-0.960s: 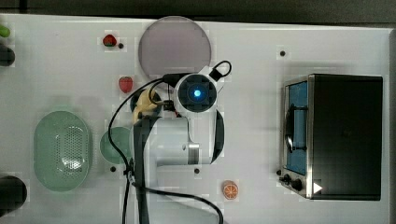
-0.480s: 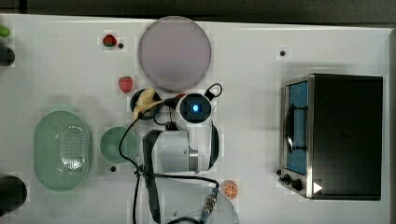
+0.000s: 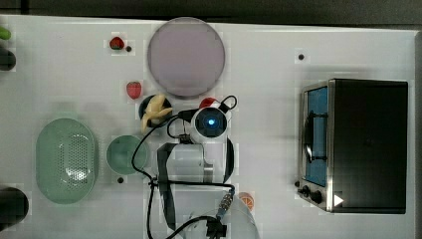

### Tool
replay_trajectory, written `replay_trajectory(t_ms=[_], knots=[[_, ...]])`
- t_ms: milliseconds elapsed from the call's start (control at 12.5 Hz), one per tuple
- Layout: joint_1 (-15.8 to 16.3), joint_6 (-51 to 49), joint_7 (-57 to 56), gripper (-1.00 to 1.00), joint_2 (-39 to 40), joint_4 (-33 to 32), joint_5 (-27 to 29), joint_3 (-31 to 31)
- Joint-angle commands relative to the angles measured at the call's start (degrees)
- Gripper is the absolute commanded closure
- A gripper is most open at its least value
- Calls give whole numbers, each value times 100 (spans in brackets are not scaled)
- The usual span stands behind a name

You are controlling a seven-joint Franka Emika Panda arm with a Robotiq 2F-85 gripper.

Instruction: Pick Ketchup from the table and place it in strainer.

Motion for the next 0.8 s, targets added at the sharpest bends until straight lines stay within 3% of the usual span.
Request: replay_trajectory(t_ms=[80,240,480,800], knots=[[15,168,-204,-100,-144,119,-26,-21],[19,219,-181,-92,-107,118,-32,-39],[49,211,-183,-23,-149,181,-32,-17],[80,-143,-85,-23,-706,211,-28,11]])
